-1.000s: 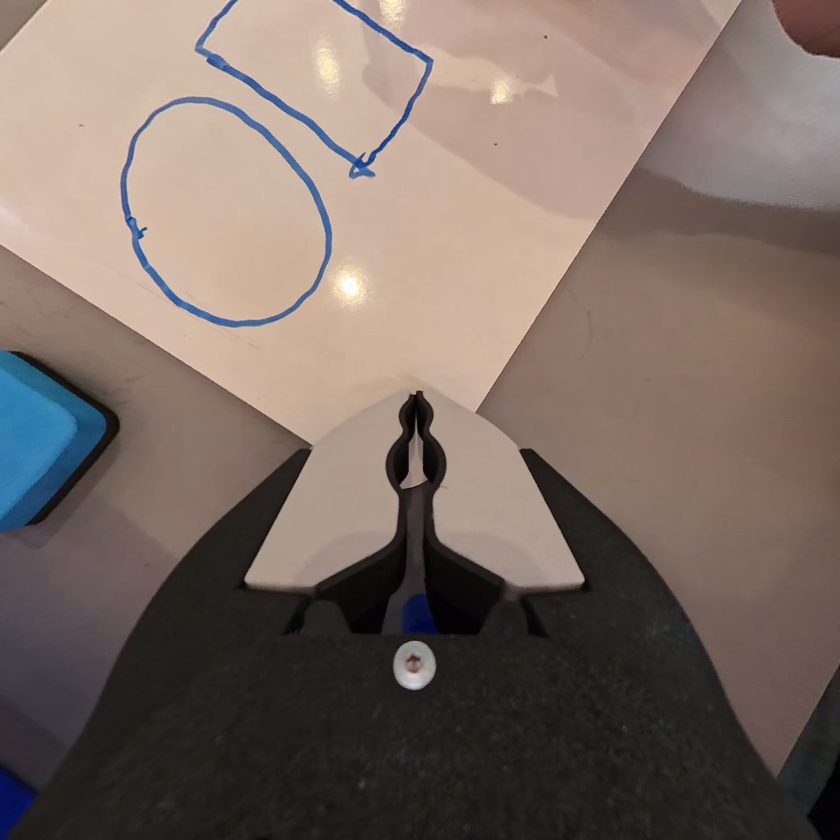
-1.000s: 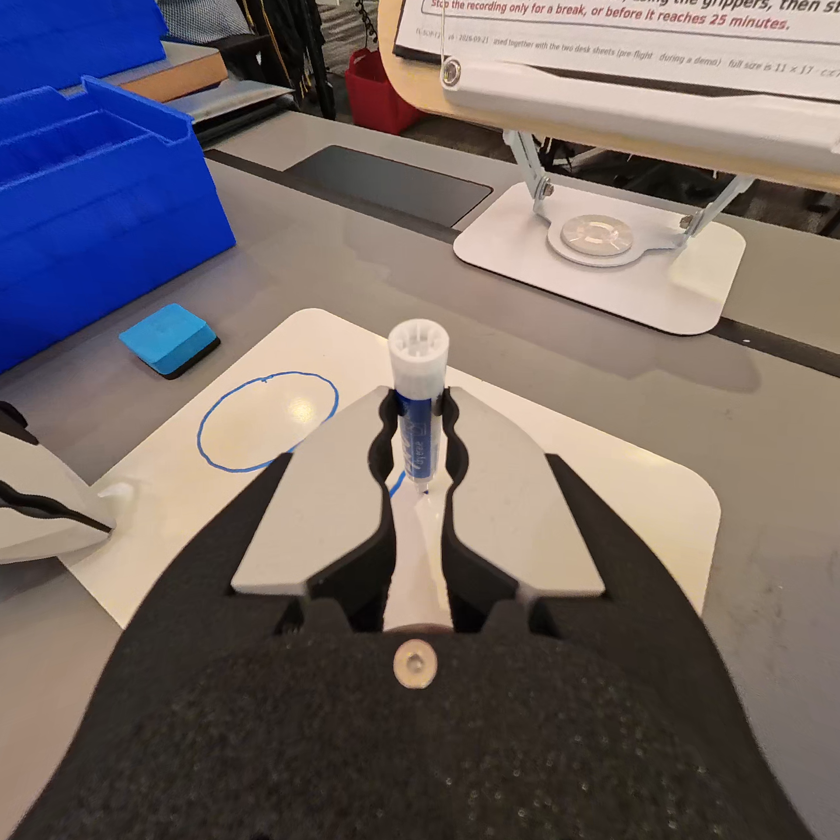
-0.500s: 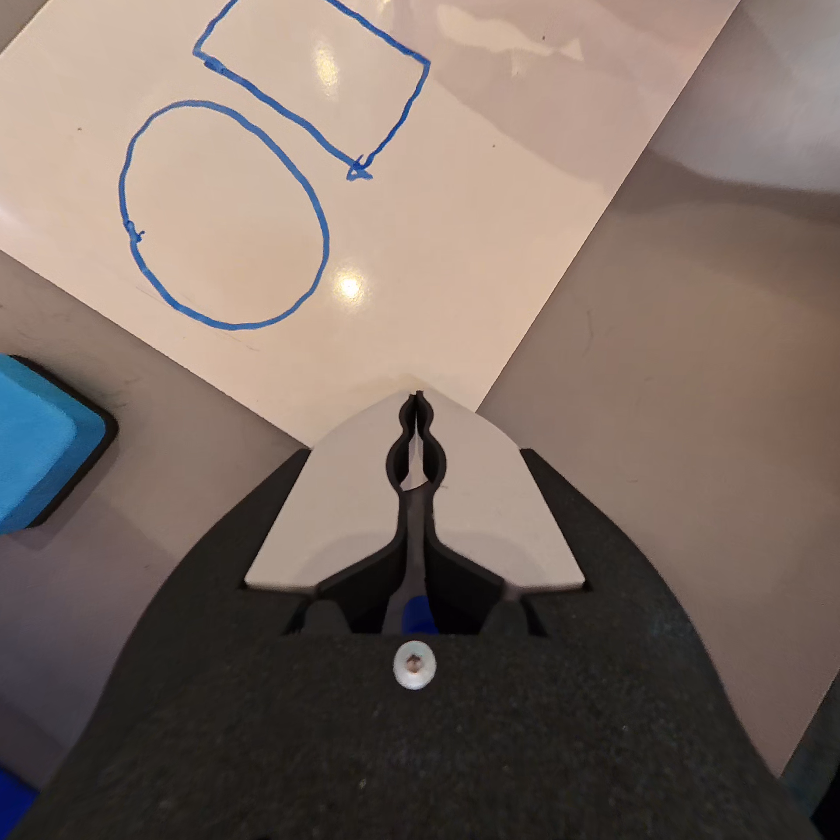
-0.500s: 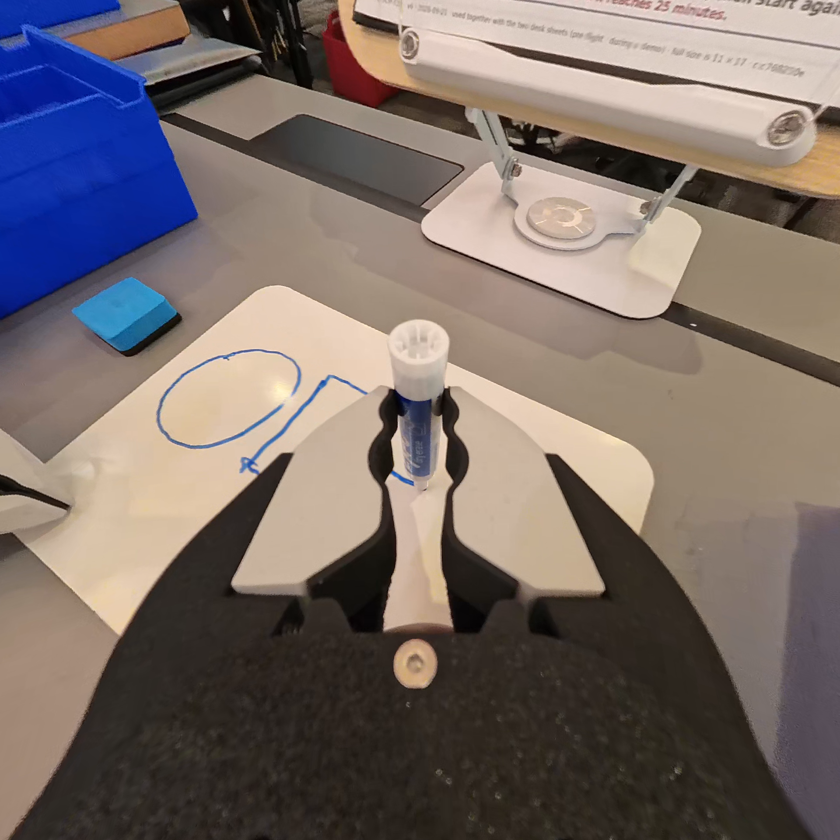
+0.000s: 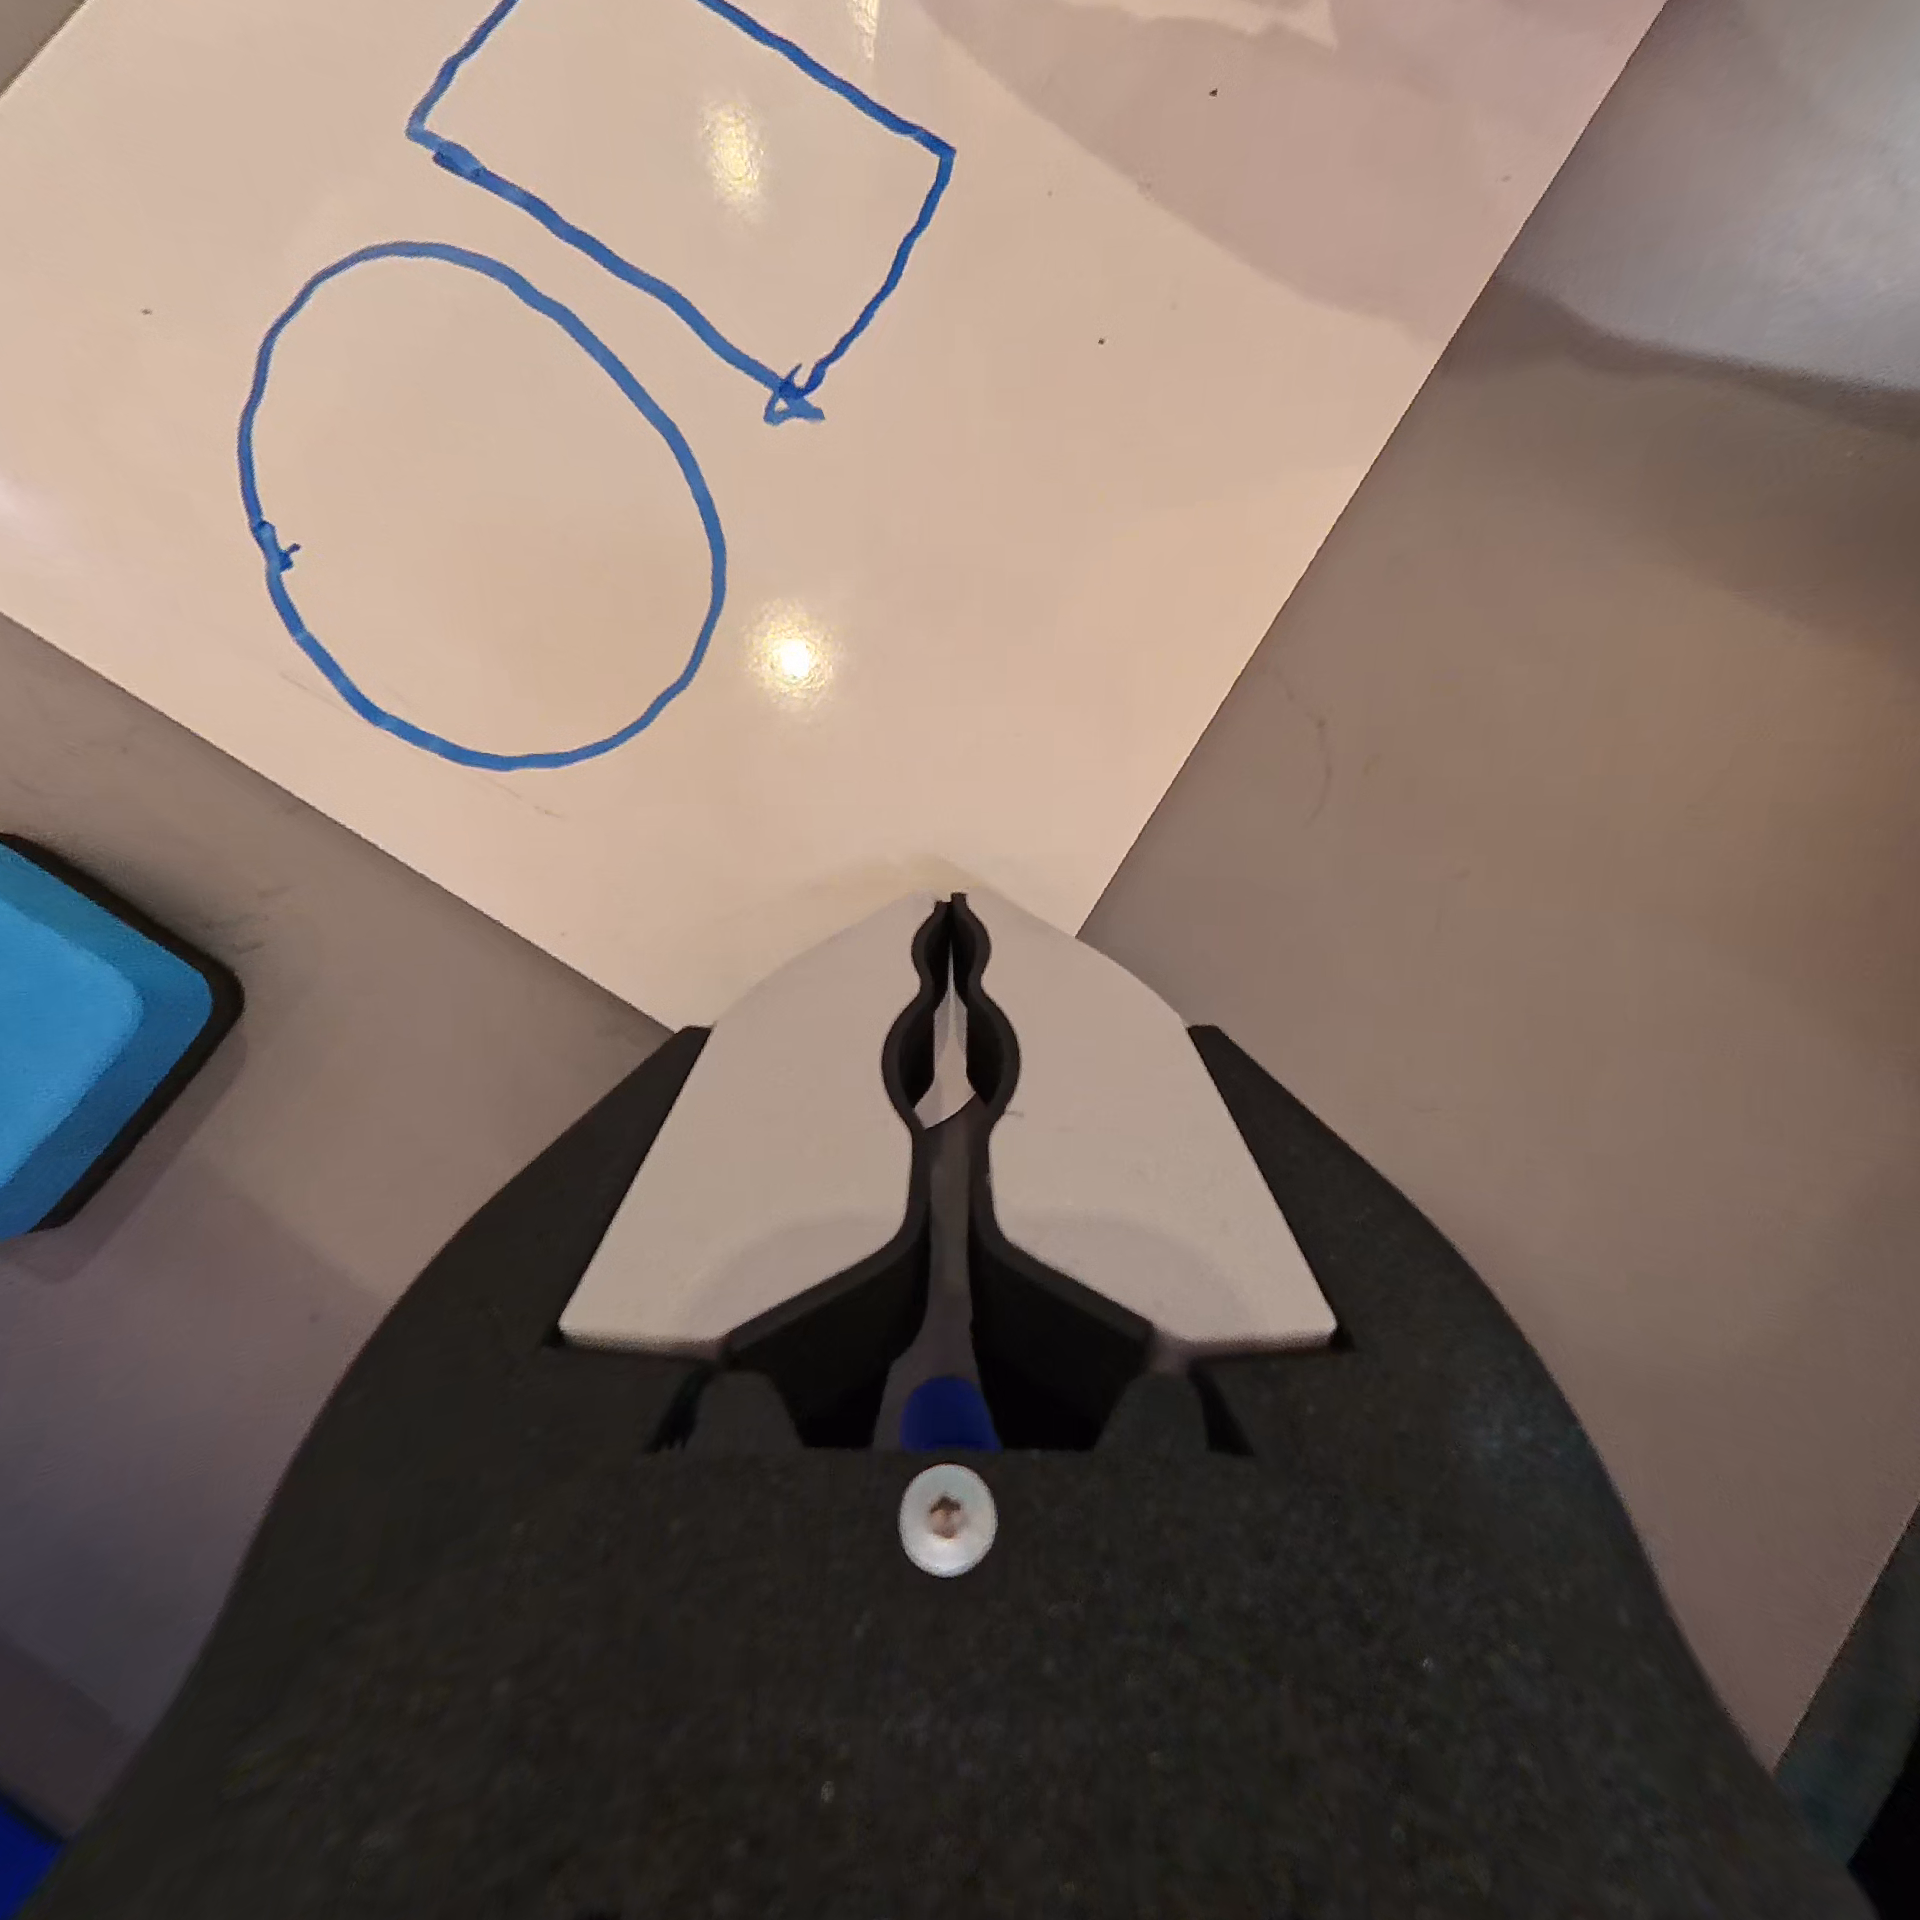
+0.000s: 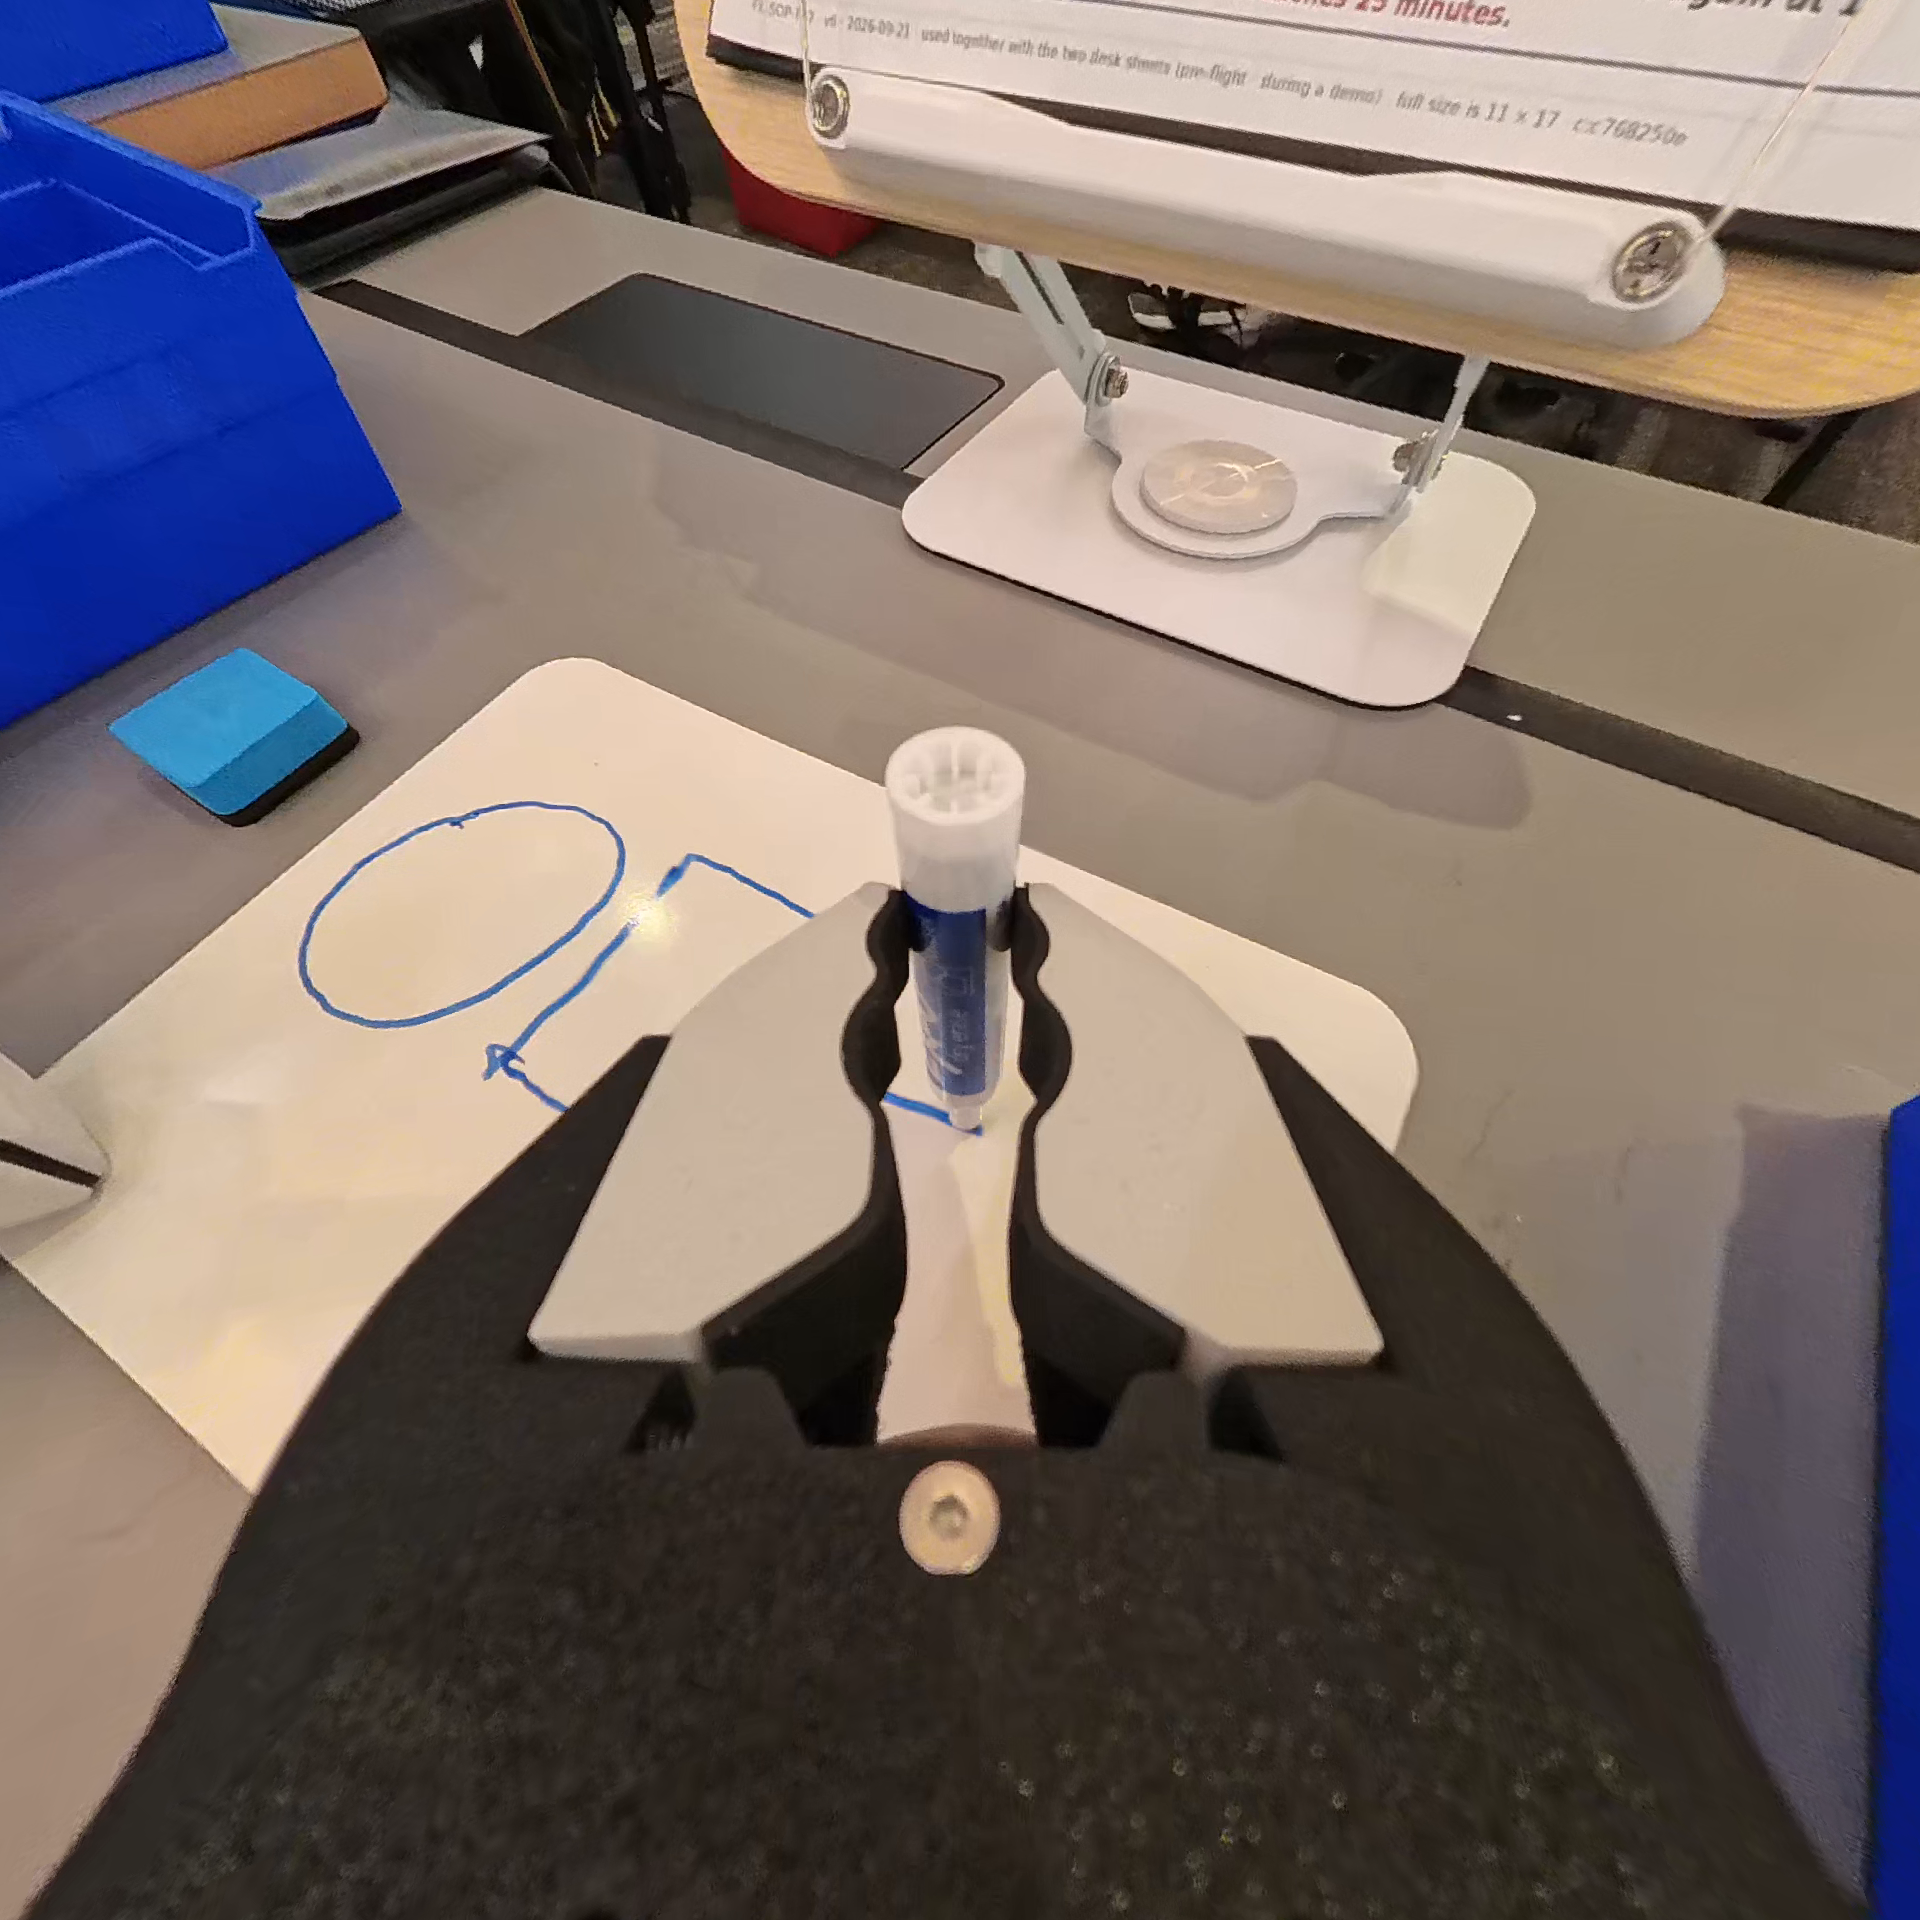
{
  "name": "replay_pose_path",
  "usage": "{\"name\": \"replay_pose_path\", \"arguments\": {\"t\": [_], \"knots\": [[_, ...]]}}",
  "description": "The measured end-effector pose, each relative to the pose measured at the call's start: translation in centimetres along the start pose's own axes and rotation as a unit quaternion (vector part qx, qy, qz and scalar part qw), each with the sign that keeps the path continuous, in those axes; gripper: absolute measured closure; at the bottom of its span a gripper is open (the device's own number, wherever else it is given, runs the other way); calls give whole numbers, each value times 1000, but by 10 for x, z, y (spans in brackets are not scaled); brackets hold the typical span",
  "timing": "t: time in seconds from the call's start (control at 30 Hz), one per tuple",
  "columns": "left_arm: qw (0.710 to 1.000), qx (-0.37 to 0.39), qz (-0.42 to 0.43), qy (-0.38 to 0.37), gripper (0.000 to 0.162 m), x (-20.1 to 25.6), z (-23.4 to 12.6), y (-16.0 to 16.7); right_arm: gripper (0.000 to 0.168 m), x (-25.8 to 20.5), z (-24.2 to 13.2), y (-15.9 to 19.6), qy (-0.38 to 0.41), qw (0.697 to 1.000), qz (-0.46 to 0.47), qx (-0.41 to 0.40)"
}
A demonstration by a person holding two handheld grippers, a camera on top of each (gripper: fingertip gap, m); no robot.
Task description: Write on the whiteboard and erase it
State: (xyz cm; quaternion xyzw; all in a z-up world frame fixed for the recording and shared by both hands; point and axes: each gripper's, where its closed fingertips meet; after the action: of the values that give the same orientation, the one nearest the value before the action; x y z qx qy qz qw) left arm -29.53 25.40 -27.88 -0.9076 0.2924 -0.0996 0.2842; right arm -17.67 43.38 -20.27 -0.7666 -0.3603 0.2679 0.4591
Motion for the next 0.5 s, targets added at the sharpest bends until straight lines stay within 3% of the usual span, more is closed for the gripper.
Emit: {"name": "replay_pose_path", "arguments": {"t": [0.5], "knots": [[1000, 0, -1, 5, 162, 0, 0, 1, 150, -10, 27, -11, -16, 1000, -14, -11]]}}
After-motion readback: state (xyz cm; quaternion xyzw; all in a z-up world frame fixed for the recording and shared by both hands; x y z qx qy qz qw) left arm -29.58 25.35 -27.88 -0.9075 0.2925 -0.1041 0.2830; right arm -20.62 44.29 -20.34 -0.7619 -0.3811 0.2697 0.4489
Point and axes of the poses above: each gripper's, where its closed fingertips meet, z out along the fingers, y out of its underside, x = y × z across the jaws, and after that the axes turned 6 degrees about -y, right-handed
